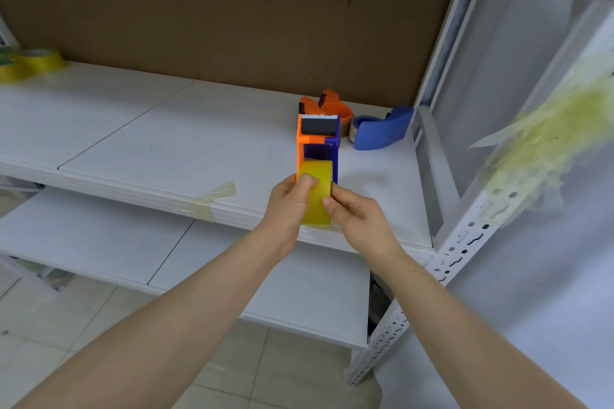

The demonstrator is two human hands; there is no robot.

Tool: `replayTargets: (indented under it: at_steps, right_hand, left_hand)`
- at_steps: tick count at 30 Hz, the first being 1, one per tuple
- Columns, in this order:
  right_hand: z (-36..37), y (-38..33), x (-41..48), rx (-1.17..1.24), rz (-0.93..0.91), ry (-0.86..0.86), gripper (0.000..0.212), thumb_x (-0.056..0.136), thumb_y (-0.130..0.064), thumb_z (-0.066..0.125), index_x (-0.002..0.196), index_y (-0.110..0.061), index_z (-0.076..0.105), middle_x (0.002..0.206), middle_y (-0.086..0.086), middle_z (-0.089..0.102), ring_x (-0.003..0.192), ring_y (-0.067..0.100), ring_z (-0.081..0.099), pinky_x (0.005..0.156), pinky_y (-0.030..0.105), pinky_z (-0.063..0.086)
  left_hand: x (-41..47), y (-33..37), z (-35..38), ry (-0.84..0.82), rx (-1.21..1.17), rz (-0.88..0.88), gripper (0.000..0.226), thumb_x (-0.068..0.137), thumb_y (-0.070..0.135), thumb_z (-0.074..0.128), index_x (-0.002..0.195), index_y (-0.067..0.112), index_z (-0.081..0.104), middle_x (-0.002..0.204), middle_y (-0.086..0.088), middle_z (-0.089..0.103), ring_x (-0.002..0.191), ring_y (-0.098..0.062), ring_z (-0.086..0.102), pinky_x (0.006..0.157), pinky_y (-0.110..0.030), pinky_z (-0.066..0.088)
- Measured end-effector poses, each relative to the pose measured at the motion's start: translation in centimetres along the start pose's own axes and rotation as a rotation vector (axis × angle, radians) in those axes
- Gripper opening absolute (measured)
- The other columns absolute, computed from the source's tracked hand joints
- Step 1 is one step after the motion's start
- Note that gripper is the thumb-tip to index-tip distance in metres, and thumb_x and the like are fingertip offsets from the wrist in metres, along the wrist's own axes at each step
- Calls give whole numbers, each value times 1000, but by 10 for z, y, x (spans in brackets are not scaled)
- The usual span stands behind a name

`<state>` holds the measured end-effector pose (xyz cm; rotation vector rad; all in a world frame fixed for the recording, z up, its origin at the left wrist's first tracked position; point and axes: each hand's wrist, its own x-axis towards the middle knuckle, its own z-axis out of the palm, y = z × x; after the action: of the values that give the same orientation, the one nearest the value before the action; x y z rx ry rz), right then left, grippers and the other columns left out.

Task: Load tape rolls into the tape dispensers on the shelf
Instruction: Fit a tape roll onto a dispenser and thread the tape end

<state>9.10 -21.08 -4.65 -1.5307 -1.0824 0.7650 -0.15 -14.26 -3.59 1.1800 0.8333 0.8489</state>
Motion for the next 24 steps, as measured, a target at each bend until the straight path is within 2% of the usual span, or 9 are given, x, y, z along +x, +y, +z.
replayTargets:
  at_steps: [3, 7, 8, 11, 12, 16, 19, 21, 24]
  right_hand:
    - [1, -12, 8, 323, 211, 84, 22, 95, -17, 49, 105, -10, 67, 105, 16, 69, 101, 32, 65, 95, 42, 51]
    - [5, -16, 6, 157, 57, 79, 18, 98, -17, 46, 96, -19, 64, 106, 24, 66, 95, 36, 63, 94, 48, 50]
    - [6, -13, 5, 120, 4, 68, 19, 98, -15, 46, 98, -22, 64, 104, 23, 67, 95, 35, 63, 94, 44, 50]
    - [10, -4, 1, 8, -83, 39, 25, 97, -11, 47, 116, -19, 61, 103, 9, 66, 94, 17, 60, 83, 16, 48]
    - [11, -2, -1, 1, -89, 40, 27, 97, -11, 47, 120, -16, 60, 105, 8, 66, 95, 16, 60, 81, 15, 47]
    - [11, -2, -4, 116, -62, 35, 24, 95, -11, 50, 111, -26, 61, 100, 1, 66, 91, 10, 61, 82, 14, 49]
    - [7, -8, -3, 152, -43, 15, 25, 92, -8, 54, 100, -30, 63, 103, 9, 69, 92, 16, 62, 87, 25, 51]
    - [4, -14, 0, 53, -29, 26, 27, 88, -5, 59, 105, -25, 64, 110, 14, 67, 96, 24, 62, 87, 26, 52]
    - [-2, -22, 9, -253, -82, 199, 41, 87, -11, 58, 127, -22, 54, 121, -2, 53, 109, 13, 50, 79, 11, 47]
  left_hand:
    - [-3, -2, 0, -40, 44, 42, 21, 73, 25, 50, 86, 17, 64, 88, -9, 64, 84, -21, 58, 79, -37, 48]
    - [-5, -6, 0, -41, 81, 85, 17, 80, 22, 50, 87, 18, 64, 82, -4, 63, 77, -17, 58, 71, -29, 47]
    - [-4, -6, 0, -18, 69, 86, 14, 85, 17, 49, 85, 18, 63, 80, -3, 62, 74, -15, 57, 68, -25, 47]
    - [0, -4, 0, 25, 30, 68, 22, 91, 11, 43, 79, 17, 60, 74, 0, 59, 64, -9, 54, 53, -12, 46]
    - [0, -4, -1, 26, 25, 61, 21, 91, 11, 43, 79, 17, 59, 74, -1, 58, 64, -9, 53, 51, -11, 45]
    - [-2, -6, -3, 9, -1, 46, 21, 91, 12, 44, 80, 17, 61, 75, 0, 60, 66, -10, 55, 52, -12, 46]
    - [-2, -6, -4, 12, 0, 61, 22, 92, 12, 44, 82, 19, 63, 79, -1, 62, 71, -12, 57, 62, -19, 48]
    - [-1, -6, -5, 13, 28, 88, 21, 92, 13, 46, 85, 20, 64, 85, -4, 63, 77, -14, 58, 68, -23, 47]
    - [0, -7, -6, -15, 73, 129, 12, 84, 23, 52, 88, 22, 64, 85, -2, 64, 76, -12, 58, 69, -24, 48]
